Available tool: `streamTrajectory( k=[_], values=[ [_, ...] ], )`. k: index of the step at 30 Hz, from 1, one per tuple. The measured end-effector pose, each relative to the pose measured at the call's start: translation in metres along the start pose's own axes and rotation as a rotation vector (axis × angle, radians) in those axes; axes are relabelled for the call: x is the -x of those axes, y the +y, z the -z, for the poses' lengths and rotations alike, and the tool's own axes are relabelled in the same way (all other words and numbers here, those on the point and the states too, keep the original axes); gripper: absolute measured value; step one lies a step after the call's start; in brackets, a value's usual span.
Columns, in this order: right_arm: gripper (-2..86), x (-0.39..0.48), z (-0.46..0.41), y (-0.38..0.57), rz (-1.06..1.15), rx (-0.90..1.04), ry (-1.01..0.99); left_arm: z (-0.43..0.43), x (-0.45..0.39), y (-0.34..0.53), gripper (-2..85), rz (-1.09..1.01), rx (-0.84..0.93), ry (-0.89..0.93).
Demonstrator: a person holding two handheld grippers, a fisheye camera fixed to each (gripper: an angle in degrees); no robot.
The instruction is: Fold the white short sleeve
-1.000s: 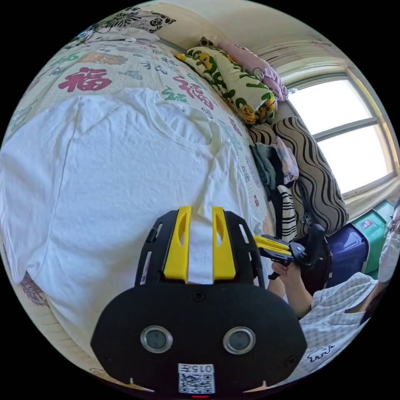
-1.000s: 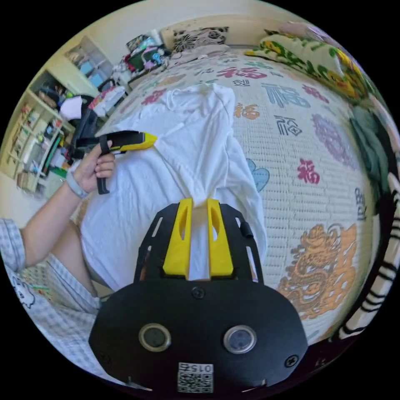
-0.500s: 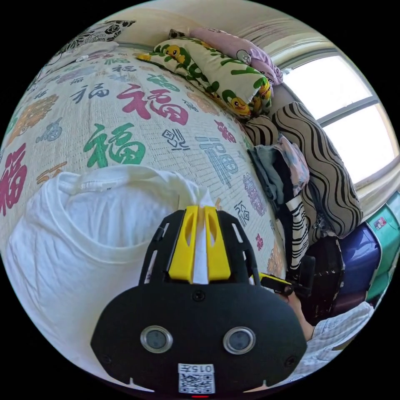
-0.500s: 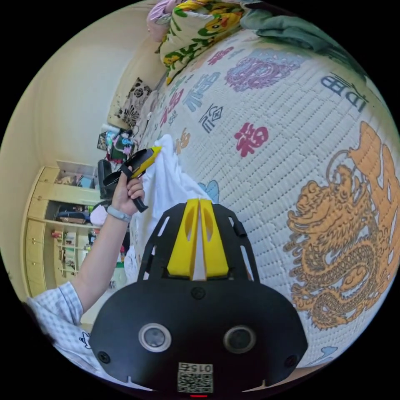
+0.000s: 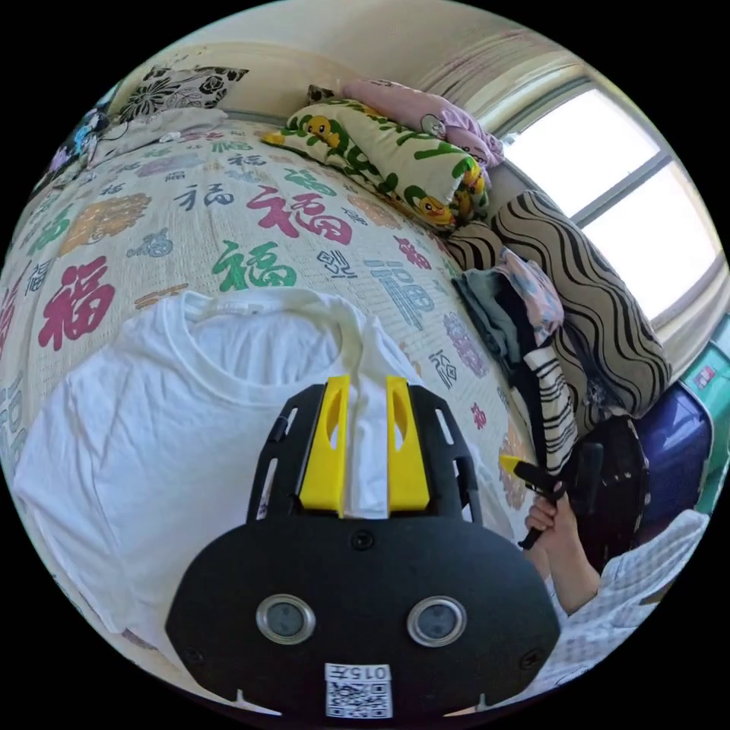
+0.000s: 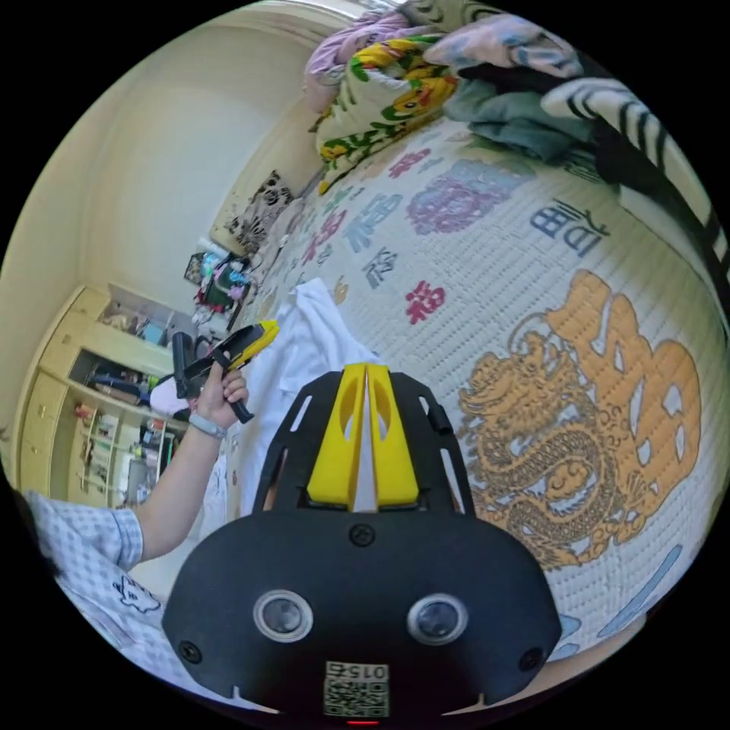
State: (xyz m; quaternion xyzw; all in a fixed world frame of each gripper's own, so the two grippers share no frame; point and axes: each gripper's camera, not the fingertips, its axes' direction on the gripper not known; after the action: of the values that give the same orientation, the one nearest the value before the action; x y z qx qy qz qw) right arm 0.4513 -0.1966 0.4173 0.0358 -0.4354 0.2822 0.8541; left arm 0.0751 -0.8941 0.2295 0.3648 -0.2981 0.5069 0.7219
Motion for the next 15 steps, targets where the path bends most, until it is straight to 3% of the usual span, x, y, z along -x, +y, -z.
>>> streamTrajectory(
  k=[4, 7, 9, 12, 15],
  values=[
    [-0.5, 0.057, -0.040, -0.003, 0.229, 0.107, 0.021, 0.012, -0.016, 0.052, 7.1, -0.072, 0.091, 0.024],
    [-0.5, 0.072, -0.081, -0.002, 0.268, 0.180, 0.047, 0.009, -0.009, 0.072, 5.2, -0.045, 0.126, -0.021],
    [-0.5, 0.070, -0.111, 0.001, 0.256, 0.322, 0.149, 0.015, -0.004, 0.080, 4.6, -0.021, 0.079, -0.034],
    [-0.4, 0.089, -0.106, 0.004, 0.302, 0.342, 0.198, 0.042, 0.003, 0.086, 7.8, 0.045, 0.081, 0.002],
    [-0.1, 0.123, -0.094, -0.001, 0.366, 0.302, 0.232, 0.108, 0.014, 0.114, 9.1, 0.098, -0.029, 0.067]
  ],
)
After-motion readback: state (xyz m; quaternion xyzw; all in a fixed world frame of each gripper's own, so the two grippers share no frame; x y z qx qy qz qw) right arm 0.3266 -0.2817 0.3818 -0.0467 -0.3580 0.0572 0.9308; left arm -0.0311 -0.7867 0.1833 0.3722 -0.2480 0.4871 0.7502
